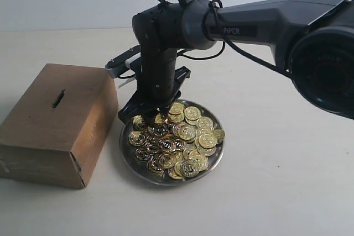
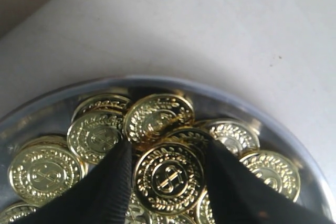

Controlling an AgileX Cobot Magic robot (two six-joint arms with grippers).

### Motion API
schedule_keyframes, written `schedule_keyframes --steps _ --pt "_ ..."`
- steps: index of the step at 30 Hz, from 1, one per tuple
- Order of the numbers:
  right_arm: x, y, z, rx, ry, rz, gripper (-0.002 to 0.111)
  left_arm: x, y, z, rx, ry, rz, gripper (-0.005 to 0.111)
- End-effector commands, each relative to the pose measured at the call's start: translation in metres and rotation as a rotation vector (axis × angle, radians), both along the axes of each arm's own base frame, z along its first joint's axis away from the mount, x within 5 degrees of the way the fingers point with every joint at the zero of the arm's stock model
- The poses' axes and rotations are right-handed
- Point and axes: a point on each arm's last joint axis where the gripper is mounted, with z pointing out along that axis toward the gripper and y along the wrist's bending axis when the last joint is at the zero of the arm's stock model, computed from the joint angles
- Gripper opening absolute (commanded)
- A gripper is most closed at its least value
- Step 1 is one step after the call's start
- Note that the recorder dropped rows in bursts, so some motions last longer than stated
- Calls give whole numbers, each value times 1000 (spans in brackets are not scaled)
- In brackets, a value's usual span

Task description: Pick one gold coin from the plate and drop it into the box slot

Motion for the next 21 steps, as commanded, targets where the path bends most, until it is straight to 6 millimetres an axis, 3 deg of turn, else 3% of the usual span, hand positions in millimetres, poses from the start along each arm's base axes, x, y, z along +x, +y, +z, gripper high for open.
schedule_keyframes --steps 1,14,21 --pt "-1 0 -4 -8 10 -6 37 -1 0 1 0 -13 -5 0" --pt "-3 -2 21 1 -10 46 35 -1 0 3 5 -36 -5 0" --pt "-12 -11 50 -45 23 175 35 -1 -3 8 59 -94 -53 0"
